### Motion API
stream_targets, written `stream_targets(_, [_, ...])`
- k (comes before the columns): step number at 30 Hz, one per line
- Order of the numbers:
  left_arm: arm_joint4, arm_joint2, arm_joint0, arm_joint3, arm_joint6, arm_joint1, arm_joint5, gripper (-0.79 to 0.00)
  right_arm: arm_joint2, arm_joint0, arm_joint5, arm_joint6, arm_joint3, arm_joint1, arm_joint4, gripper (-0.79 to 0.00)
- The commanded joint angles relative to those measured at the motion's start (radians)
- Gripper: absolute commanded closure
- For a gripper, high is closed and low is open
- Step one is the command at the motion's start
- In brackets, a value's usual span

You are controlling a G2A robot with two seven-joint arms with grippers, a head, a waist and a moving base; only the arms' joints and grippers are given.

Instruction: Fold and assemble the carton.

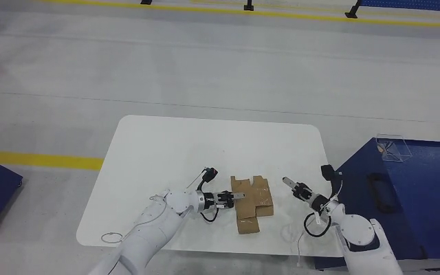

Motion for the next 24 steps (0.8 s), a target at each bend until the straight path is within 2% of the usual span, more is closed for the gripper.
stream_targets(1, [-0.003, -0.007, 0.0, 0.001, -0.01, 0.002, -0.006, -0.785, -0.039, 0.039, 0.026, 0.014, 0.044, -0.002, -0.027, -0.785])
stream_targets(7, [-0.002, -0.019, 0.003, 0.003, -0.019, 0.004, -0.005, -0.785, -0.192, 0.176, 0.043, -0.029, 0.238, -0.024, -0.101, -0.785])
stream_targets(13, [-0.004, -0.035, 0.004, 0.016, -0.026, 0.007, 0.001, -0.785, -0.306, 0.271, -0.014, 0.021, 0.374, -0.051, -0.025, -0.785])
stream_targets(24, [0.008, -0.051, 0.005, 0.029, -0.051, 0.011, 0.058, -0.773, -0.357, 0.353, -0.082, 0.104, 0.492, -0.069, 0.112, -0.785])
